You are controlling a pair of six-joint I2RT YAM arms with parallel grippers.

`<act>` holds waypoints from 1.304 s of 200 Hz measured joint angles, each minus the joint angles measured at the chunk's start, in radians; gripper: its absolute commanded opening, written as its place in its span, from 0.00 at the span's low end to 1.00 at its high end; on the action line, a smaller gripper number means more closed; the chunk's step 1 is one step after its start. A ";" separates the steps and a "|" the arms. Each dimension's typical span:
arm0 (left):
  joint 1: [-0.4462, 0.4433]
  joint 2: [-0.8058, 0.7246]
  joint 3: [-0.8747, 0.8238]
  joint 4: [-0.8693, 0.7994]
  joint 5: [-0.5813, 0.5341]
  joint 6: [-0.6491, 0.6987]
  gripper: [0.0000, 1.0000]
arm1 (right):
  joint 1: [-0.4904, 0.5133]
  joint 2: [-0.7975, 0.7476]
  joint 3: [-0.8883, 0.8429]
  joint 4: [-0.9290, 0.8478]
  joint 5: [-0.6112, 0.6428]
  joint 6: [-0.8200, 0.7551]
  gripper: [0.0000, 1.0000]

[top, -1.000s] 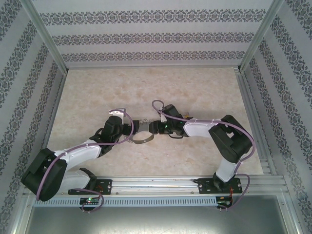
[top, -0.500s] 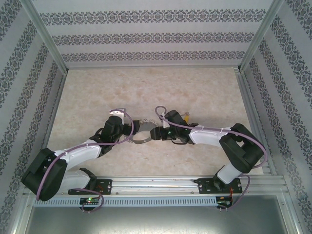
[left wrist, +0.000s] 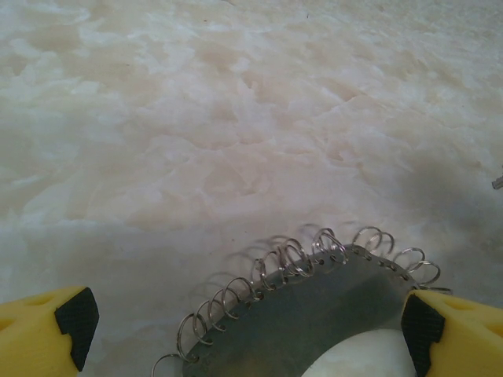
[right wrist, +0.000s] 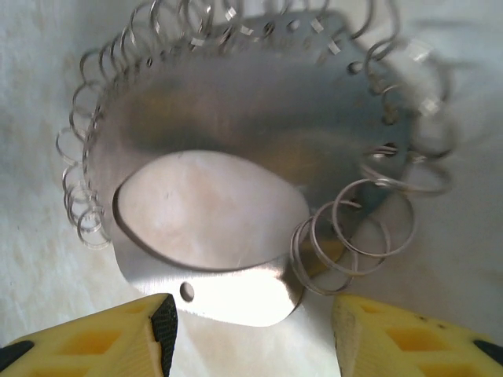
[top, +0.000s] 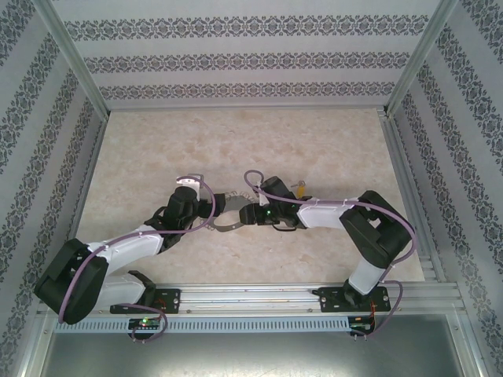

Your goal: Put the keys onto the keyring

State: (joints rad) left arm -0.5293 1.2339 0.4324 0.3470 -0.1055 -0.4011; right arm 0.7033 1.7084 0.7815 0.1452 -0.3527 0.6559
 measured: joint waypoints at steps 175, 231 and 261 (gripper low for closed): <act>0.000 -0.068 0.000 -0.001 0.033 -0.019 1.00 | -0.064 -0.086 -0.042 -0.008 0.003 -0.069 0.46; 0.000 -0.068 0.000 -0.001 0.051 -0.027 1.00 | -0.013 -0.027 -0.023 -0.014 0.023 -0.116 0.45; 0.000 -0.068 0.001 -0.002 0.053 -0.027 1.00 | -0.013 0.019 0.016 -0.016 0.023 -0.126 0.45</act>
State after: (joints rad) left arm -0.5293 1.1660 0.4332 0.3454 -0.0525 -0.4282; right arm 0.6899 1.7279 0.7979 0.1295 -0.3298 0.5304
